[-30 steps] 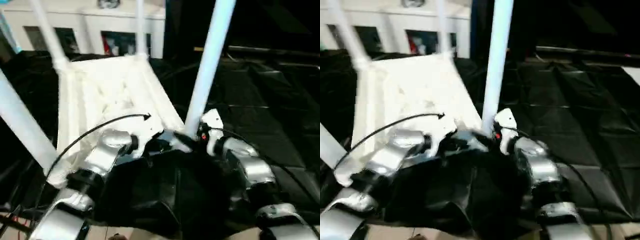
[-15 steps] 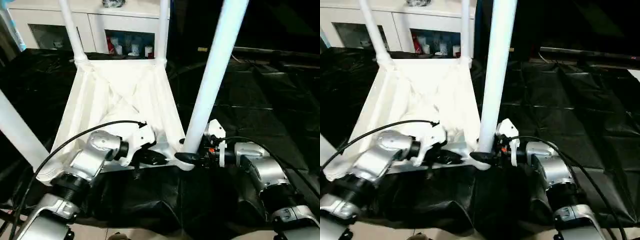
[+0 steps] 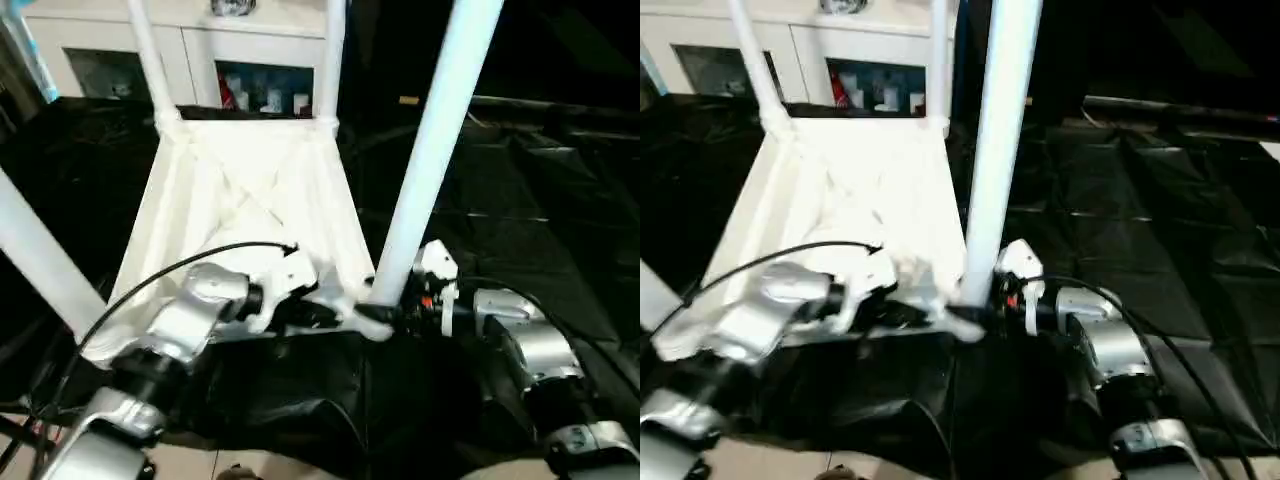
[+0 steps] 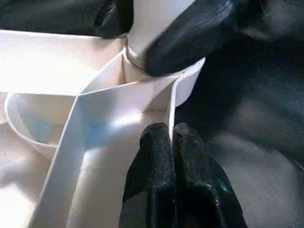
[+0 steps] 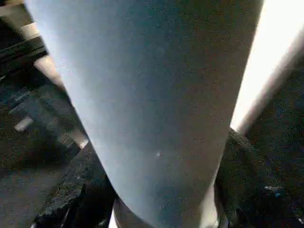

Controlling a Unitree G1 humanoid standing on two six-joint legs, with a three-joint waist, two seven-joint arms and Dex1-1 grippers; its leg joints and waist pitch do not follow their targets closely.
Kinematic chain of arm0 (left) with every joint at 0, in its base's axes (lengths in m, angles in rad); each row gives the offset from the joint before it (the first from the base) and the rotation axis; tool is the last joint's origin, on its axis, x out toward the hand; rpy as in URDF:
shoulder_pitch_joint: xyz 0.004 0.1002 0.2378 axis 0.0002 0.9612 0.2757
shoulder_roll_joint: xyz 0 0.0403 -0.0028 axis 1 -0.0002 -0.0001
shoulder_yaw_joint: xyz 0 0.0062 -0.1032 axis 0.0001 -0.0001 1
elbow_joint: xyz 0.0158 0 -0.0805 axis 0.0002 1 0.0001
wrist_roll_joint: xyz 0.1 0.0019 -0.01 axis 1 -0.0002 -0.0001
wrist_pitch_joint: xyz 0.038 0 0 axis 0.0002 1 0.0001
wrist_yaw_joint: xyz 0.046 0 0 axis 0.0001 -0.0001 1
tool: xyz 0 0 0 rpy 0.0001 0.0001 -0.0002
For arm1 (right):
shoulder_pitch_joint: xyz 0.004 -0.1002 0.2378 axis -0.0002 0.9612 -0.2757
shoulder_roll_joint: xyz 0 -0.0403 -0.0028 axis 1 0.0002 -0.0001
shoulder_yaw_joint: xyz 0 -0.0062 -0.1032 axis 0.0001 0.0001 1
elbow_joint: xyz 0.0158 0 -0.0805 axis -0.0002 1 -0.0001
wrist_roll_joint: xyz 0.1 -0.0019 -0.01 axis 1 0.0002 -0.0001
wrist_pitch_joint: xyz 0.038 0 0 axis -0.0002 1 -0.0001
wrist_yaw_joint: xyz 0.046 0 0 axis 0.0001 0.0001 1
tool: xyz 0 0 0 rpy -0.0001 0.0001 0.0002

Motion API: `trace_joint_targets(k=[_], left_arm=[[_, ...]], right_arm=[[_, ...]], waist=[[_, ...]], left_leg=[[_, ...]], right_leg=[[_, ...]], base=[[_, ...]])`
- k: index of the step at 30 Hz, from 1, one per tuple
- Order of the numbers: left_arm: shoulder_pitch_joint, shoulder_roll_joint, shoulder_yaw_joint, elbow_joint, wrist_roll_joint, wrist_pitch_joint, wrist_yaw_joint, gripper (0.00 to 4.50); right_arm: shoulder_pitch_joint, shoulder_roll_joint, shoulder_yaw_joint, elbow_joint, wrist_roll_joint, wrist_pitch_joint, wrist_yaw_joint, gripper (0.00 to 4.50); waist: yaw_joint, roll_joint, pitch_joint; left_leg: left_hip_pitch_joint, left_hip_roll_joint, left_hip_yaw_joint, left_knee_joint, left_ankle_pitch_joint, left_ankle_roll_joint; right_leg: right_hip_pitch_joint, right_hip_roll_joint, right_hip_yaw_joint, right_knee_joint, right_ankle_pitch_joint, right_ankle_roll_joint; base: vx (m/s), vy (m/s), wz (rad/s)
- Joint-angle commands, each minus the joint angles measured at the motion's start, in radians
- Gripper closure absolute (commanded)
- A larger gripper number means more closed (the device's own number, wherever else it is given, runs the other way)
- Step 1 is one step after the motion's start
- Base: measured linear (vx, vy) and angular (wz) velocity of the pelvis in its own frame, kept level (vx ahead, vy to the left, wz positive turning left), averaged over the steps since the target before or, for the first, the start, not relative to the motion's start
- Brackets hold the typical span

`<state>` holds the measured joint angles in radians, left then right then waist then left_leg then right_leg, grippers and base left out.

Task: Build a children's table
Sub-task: Rotate leg to tighten

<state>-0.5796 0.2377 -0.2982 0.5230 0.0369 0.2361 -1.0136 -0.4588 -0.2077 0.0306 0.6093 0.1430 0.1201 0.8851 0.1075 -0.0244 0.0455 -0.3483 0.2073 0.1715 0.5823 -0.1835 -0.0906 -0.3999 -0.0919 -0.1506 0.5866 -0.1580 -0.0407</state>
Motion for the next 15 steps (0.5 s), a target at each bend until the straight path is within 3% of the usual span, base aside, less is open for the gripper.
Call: trace_joint_targets(k=[1, 2, 8, 12, 13, 15], left_arm=[[-0.075, -0.051, 0.066, 0.015, -0.009, 0.004, 0.16, 4.5], [-0.089, -0.068, 0.072, 0.035, -0.003, 0.012, 0.197, 4.5], [-0.138, -0.129, 0.099, 0.108, 0.016, 0.014, 0.336, 4.5], [-0.14, -0.133, 0.08, 0.117, 0.028, -0.02, 0.334, 4.5], [-0.134, -0.129, 0.073, 0.111, 0.028, -0.026, 0.321, 4.5], [-0.126, -0.125, 0.066, 0.104, 0.028, -0.034, 0.305, 4.5]], right_arm=[[0.011, 0.085, 0.034, 0.04, -0.005, 0.008, -0.076, 2.03], [0.007, 0.114, 0.023, 0.048, -0.008, 0.013, -0.136, 2.04], [-0.028, 0.204, -0.001, 0.117, -0.051, 0.003, -0.363, 2.05], [-0.029, 0.225, 0.023, 0.127, -0.086, -0.066, -0.377, 2.05], [-0.028, 0.223, 0.018, 0.122, -0.073, -0.069, -0.353, 1.74], [-0.026, 0.218, 0.015, 0.112, -0.063, -0.069, -0.33, 1.67]], waist=[[-0.003, -0.004, -0.059], [-0.006, 0.001, -0.059], [-0.019, 0.0, -0.065], [-0.023, -0.002, -0.067], [-0.022, -0.003, -0.068], [-0.021, -0.002, -0.067]], left_leg=[[0.002, 0.023, -0.007, -0.063, -0.22, 0.029], [0.001, 0.023, -0.008, -0.064, -0.221, 0.03], [-0.003, 0.025, -0.011, -0.066, -0.194, 0.033], [-0.008, 0.024, -0.008, -0.064, -0.175, 0.053], [-0.006, 0.025, -0.006, -0.063, -0.167, 0.06], [-0.006, 0.026, -0.006, -0.064, -0.161, 0.066]], right_leg=[[0.054, -0.075, 0.059, -0.103, -0.498, -0.05], [0.054, -0.075, 0.058, -0.103, -0.494, -0.046], [0.057, -0.071, 0.06, -0.091, -0.407, -0.068], [0.06, -0.073, 0.064, -0.085, -0.35, -0.084], [0.059, -0.072, 0.065, -0.083, -0.334, -0.093], [0.059, -0.071, 0.066, -0.08, -0.317, -0.103]], base=[[0.0, 0.0, 0.0], [0.0, 0.0, 0.0], [0.0, 0.0, 0.0], [0.0, 0.0, 0.0], [0.0, 0.0, 0.0], [0.0, 0.0, 0.0]])
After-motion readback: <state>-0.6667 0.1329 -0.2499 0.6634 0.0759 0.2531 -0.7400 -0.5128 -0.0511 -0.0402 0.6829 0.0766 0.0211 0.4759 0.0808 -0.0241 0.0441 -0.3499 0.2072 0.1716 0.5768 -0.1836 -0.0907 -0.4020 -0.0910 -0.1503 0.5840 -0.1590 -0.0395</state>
